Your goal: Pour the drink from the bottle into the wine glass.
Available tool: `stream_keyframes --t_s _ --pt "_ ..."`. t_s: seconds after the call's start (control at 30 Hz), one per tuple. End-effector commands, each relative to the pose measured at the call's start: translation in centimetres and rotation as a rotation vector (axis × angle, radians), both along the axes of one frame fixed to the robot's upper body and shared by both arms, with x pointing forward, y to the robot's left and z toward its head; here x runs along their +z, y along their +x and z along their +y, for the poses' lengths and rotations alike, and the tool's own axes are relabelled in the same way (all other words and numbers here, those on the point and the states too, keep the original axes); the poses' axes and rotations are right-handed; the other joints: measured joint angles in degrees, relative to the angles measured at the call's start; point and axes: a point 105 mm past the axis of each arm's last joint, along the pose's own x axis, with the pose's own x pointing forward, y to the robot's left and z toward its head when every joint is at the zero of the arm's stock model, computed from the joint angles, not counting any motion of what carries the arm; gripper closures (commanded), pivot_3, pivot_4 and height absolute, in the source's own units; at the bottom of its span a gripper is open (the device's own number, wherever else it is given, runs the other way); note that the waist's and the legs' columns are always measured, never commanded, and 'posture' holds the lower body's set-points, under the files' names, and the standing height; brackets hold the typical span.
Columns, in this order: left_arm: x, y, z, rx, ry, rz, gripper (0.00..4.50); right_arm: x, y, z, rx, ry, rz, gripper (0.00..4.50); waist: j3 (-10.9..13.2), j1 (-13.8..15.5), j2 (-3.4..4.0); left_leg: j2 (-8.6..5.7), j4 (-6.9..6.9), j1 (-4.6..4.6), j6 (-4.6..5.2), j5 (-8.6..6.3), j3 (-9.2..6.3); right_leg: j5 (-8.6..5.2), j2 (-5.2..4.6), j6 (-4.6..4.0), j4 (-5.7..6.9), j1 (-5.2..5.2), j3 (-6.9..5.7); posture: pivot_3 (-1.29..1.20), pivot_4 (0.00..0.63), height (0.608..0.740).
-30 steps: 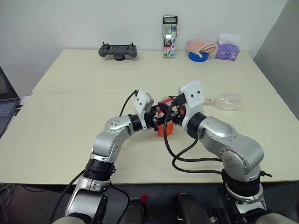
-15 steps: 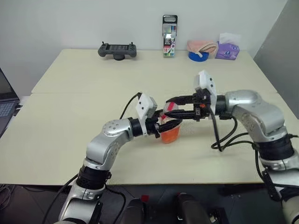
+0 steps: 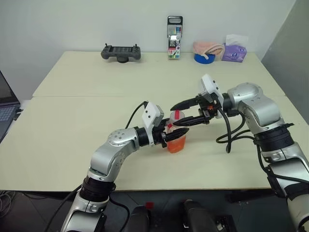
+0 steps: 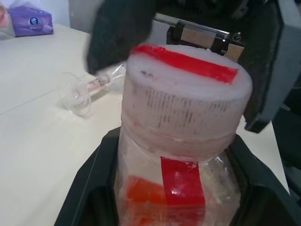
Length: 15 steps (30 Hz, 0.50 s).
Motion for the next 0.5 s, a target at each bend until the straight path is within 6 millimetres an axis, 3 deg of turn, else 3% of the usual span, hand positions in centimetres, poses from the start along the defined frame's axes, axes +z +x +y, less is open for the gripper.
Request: stream_keyframes --t_s 0.03,0.1,0.5 --pt "2.2 -1.1 -1.0 -0.083 -0.04 -0.082 2.36 1.2 0.5 -1.2 -0.081 0.004 -0.038 0.56 0.0 0.07 0.0 -0.01 0.0 0.0 0.0 0.0 0.01 0.0 -0.01 -0.01 0.0 0.0 0.01 0.0 0.15 0.74" --pt "2.2 -0.8 -1.0 -0.085 -0.04 -0.081 2.36 1.4 0.4 -1.3 -0.086 0.007 -0.037 0.0 0.0 0.07 0.0 -0.02 0.0 -0.01 0.0 0.0 0.02 0.11 -0.02 -0.18 -0.03 0.0 0.01 0.0 0.15 0.74" --pt "1.4 -0.1 -0.7 -0.086 -0.035 -0.074 2.36 2.7 -1.9 -2.2 -0.208 0.087 -0.054 0.0 0.0 0.12 0.0 -0.02 -0.01 -0.03 0.0 0.0 0.03 0.12 -0.02 -0.21 -0.03 -0.01 0.01 0.0 0.15 0.74"
